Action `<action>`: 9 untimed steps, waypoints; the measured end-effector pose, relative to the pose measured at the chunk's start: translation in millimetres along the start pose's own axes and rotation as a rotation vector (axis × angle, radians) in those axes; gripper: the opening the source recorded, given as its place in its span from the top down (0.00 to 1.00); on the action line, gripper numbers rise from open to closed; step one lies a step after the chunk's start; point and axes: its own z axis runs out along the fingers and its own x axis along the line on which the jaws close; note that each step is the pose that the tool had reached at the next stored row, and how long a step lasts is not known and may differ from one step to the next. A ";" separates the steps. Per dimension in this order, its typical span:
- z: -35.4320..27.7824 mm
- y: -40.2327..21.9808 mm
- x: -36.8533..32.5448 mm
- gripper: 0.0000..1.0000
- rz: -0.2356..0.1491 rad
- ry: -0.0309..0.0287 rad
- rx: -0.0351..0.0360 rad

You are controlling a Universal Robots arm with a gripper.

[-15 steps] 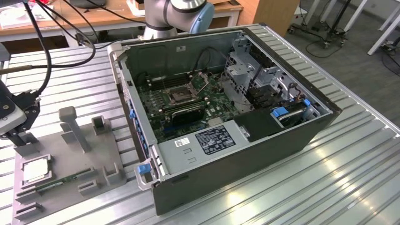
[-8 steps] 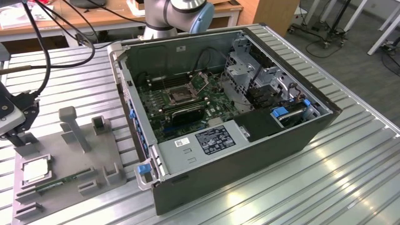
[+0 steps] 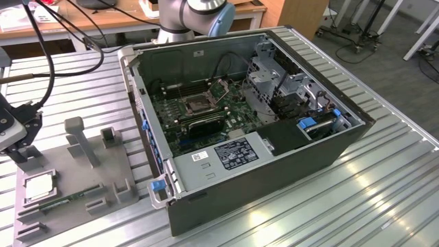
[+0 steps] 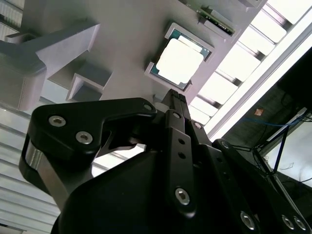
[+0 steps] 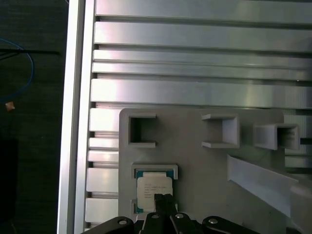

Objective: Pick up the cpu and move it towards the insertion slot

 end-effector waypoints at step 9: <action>-0.1 -3.5 0.5 0.89 0.000 0.0000 -0.0001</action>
